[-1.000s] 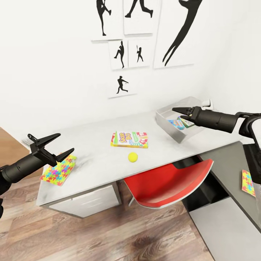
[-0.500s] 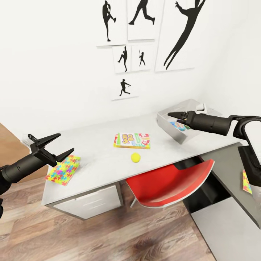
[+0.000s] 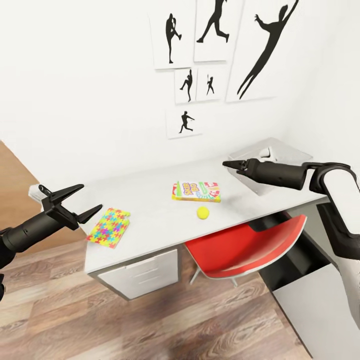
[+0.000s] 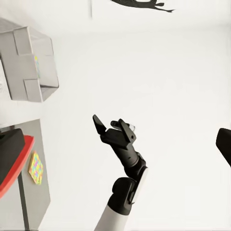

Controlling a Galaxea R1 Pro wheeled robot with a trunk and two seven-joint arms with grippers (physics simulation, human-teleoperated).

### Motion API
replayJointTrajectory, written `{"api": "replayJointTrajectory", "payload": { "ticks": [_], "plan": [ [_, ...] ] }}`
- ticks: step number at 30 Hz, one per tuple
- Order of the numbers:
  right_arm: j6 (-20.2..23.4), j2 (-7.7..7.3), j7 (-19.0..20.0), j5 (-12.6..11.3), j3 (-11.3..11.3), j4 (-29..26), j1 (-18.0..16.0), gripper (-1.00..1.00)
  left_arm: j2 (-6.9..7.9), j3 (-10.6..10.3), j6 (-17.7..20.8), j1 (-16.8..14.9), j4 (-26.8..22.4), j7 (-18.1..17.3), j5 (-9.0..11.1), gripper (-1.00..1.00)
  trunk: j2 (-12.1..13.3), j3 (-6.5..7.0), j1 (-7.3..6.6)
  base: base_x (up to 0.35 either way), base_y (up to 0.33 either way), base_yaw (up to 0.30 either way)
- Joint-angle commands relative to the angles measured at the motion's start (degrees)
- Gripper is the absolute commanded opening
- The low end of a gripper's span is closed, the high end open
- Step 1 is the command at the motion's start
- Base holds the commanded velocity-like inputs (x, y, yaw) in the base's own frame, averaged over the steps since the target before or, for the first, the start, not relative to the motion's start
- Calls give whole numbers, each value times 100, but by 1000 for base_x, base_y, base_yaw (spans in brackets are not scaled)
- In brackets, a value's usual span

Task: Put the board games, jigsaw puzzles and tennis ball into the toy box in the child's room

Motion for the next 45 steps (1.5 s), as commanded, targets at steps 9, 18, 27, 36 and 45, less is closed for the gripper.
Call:
{"api": "replayJointTrajectory", "payload": {
  "ticks": [9, 18, 27, 36, 45],
  "plan": [
    [5, 131, -140, -56, 118, -4, 110, 100, 0, 22, 18, 46, 25, 83, 34, 100, -11, 73, 2, -76, 198, 0],
    [5, 229, -162, -54, 197, -4, 166, 100, 1, 33, 18, 84, 26, 79, 24, 100, -11, 156, 2, -17, 49, 0],
    [5, 303, -167, -51, 271, -4, 177, 100, 4, 44, 18, 166, 84, 118, -34, 100, -11, 240, 2, -4, 10, 0],
    [5, 472, -232, 169, 661, -4, 182, 100, -23, 665, 18, 748, 436, 77, -951, 100, -11, 323, 2, -1, 2, 0],
    [5, 565, -262, 314, 782, -4, 263, 100, -157, 1138, 18, 1516, 574, 53, -1377, 100, -11, 406, 2, 0, 0, 0]
  ]
}}
